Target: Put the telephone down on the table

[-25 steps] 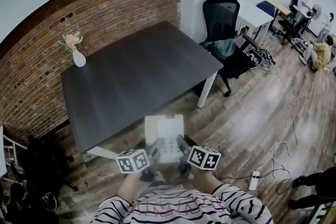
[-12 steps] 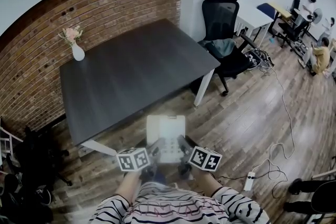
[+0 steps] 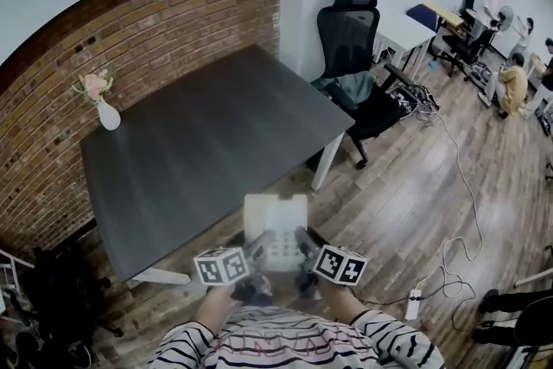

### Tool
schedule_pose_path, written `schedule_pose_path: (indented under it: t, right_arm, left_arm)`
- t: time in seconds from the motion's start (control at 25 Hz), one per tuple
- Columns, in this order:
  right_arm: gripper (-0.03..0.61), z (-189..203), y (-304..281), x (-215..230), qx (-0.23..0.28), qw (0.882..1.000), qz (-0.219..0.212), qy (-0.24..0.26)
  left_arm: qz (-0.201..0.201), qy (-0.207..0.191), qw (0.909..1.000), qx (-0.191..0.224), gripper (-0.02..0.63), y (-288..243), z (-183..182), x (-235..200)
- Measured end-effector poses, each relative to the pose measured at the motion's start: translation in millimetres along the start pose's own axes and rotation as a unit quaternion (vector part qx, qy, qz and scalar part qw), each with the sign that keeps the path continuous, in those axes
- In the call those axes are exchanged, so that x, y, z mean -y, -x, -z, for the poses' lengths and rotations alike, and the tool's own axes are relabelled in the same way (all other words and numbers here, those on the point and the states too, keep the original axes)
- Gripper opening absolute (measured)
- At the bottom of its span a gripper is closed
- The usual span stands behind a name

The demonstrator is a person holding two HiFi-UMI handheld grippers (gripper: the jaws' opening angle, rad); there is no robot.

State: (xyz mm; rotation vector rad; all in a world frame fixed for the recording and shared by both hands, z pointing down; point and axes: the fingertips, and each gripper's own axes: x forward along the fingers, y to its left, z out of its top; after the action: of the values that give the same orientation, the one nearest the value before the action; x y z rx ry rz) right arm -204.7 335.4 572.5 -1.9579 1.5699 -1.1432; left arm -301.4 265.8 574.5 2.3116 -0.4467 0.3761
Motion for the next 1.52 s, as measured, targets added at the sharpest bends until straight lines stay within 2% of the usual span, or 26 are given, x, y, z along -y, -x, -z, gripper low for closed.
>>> schedule_pose_path:
  t: [0.24,0.4,0.8,0.96,1.32,1.52]
  right_arm:
    - [0.127,-41.9,-58.4,-10.3,0.027,0.999,0.015,-0.007]
    - [0.127,-58.1,-85.4,-13.7,0.042,0.999,0.023,-0.020]
    - [0.127,-108.9,-119.7,34.3,0.035,0.998,0.028,-0.034]
    - [0.126,-146.4,-130.0,62.7,0.021,0.999,0.015,-0.026]
    - [0.126,-246.4,-146.4,126.5,-0.046,0.998,-0.031,0.020]
    - [0.126,-275.9,-162.4,145.3,-0.077,0.995,-0.054,0.034]
  left_arm:
    - [0.021,-0.017,0.9995,-0.015,0.330,-39.8,-63.4,-27.3]
    - [0.033,-0.026,0.9987,-0.031,0.330,-58.9,-90.8,-41.5]
    - [0.028,-0.022,0.9983,-0.046,0.330,-135.0,-109.6,-40.0]
    - [0.013,-0.013,0.9993,-0.032,0.330,-176.7,-117.2,-25.4]
    - [-0.040,0.030,0.9982,0.032,0.330,-269.1,-133.4,24.2]
    - [-0.071,0.047,0.9947,0.057,0.330,-298.0,-141.3,33.0]
